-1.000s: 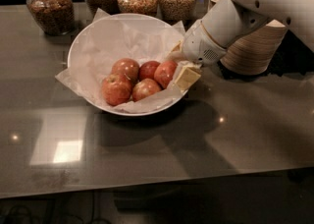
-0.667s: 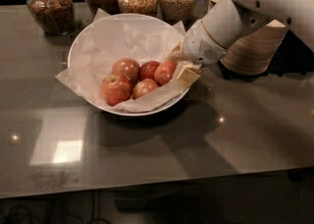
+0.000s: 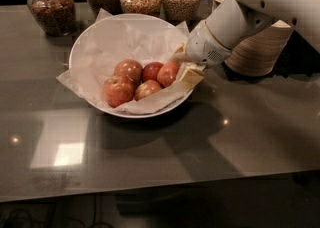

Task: Pick apple from white bowl

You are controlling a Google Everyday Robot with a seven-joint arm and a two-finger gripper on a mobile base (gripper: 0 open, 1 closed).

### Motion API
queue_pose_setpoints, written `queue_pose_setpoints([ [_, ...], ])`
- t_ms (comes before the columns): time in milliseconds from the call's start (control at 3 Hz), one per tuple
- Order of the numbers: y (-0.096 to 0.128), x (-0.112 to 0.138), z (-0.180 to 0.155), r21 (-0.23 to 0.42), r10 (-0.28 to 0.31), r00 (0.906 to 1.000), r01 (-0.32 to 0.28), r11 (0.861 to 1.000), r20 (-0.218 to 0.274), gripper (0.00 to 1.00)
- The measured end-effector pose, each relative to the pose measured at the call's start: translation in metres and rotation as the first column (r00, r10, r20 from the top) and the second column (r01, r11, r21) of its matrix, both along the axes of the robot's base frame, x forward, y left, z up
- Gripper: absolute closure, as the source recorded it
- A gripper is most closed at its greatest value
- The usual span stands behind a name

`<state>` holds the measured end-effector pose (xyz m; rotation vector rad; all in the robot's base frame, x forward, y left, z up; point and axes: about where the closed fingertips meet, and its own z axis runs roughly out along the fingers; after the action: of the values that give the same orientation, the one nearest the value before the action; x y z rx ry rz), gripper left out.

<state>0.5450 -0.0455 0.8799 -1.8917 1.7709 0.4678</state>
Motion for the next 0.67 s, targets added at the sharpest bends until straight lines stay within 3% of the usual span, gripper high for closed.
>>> queue_pose_setpoints([
  [333,0.000,-0.001,0.001,0.000,-0.004,1.0000,0.004,1.000,0.000,1.00],
  [667,0.001,-0.004,0.022,0.046,-0.007,0.9994,0.005,0.999,0.033,1.00],
])
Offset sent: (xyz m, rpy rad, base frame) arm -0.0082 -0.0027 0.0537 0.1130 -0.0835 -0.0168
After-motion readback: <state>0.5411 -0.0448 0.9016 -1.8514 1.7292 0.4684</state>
